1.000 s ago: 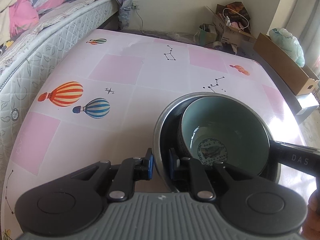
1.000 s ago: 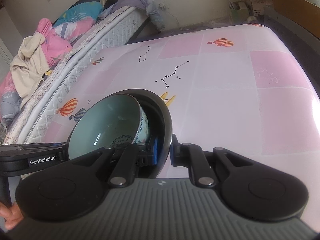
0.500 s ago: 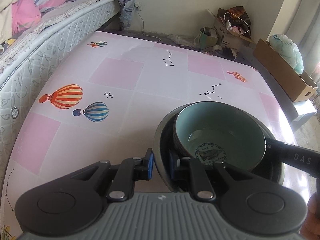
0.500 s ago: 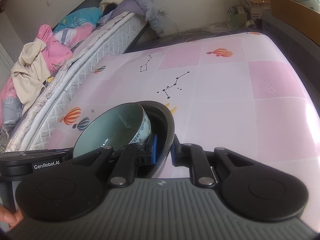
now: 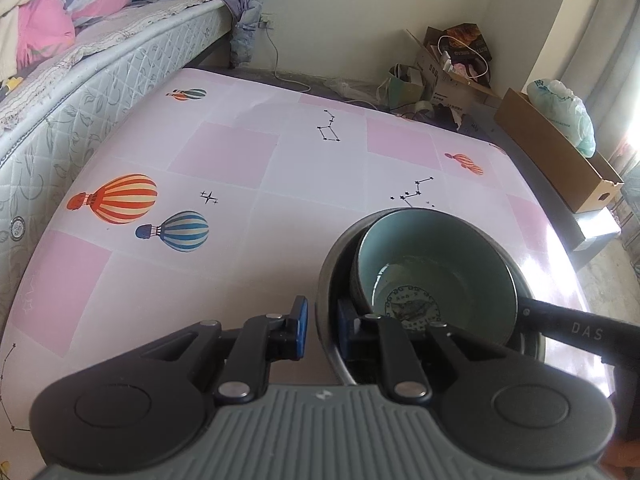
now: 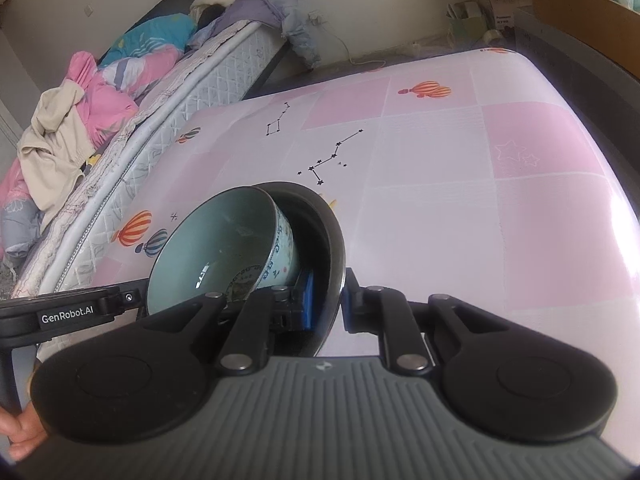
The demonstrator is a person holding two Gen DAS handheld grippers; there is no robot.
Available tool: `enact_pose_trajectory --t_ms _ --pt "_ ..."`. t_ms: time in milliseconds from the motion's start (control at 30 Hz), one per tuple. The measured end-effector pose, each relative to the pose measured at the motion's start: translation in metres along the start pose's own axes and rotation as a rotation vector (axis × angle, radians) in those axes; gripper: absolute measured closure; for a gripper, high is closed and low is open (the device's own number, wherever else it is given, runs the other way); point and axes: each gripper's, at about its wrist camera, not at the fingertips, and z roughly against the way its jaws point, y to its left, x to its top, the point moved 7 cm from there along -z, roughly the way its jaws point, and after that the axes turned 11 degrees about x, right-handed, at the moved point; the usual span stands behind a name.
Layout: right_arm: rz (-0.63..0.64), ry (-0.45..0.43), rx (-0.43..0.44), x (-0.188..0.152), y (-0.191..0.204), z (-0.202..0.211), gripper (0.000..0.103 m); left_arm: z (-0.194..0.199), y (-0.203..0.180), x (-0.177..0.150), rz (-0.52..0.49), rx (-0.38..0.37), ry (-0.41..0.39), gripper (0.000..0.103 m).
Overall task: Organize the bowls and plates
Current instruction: 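Lift the steel bowl holding the teal bowl with both grippers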
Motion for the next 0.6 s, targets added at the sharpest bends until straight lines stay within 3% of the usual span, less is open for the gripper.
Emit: enact_pose_trajectory --t_ms 100,200,600 --pt "-0.017 -0.019 0.003 0.004 -0.006 -0.003 0.089 -0.009 -0.002 0.000 -0.006 -0.001 0.024 0.083" --pt "0.000 -0.023 -0.011 0.007 -0.005 -0.007 0.089 -0.012 -0.006 -0.001 -0.016 0.004 0.010 0.089" --pt "0.117 -0.034 -0.062 0.004 0.008 -0.004 0.089 -0.002 -0.010 -0.005 -0.021 0.046 -0.036 0.088"
